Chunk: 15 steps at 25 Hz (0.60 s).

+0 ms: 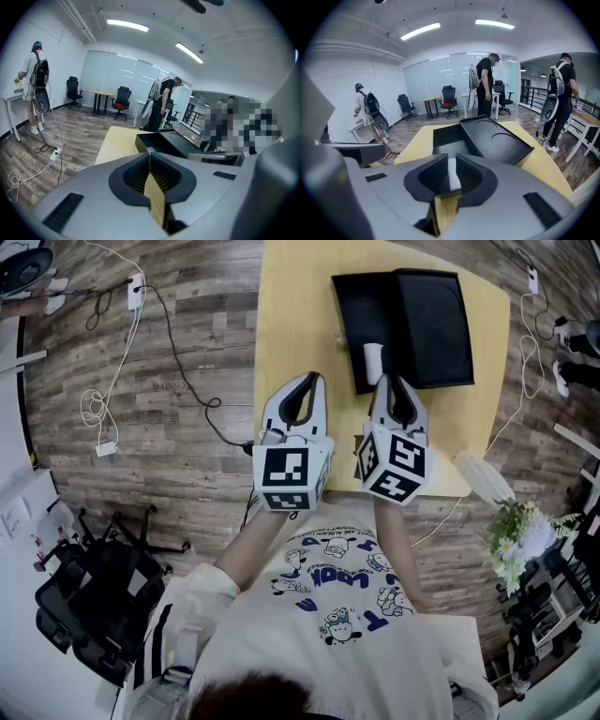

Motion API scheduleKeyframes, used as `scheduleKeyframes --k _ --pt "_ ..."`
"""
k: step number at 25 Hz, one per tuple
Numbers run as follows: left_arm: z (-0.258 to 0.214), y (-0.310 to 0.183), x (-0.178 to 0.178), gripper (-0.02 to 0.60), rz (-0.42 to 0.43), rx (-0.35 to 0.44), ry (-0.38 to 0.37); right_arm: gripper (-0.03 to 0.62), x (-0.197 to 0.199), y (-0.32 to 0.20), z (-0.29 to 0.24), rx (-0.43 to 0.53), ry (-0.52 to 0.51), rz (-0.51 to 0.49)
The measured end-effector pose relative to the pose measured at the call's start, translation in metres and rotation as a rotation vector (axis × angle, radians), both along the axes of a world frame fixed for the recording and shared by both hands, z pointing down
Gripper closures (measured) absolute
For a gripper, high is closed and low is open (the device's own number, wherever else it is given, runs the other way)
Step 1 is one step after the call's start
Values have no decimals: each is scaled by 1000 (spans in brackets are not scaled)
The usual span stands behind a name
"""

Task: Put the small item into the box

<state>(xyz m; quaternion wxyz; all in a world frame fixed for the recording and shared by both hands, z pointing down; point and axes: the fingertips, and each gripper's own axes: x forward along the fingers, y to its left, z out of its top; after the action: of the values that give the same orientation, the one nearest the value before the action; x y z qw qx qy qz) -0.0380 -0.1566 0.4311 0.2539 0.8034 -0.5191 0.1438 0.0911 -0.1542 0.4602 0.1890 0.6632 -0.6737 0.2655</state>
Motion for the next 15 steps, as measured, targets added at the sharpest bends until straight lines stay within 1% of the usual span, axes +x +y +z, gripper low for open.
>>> scheduleKeyframes --k 3,9,15 --pt "-12 3 1 560 3 32 2 539 -3 7 -13 30 -1 -2" --pt "-38 10 3 560 2 99 2 543 -8 21 -38 85 -15 -19" --pt "-65 24 8 560 8 173 -8 545 -12 32 -69 161 -25 -46"
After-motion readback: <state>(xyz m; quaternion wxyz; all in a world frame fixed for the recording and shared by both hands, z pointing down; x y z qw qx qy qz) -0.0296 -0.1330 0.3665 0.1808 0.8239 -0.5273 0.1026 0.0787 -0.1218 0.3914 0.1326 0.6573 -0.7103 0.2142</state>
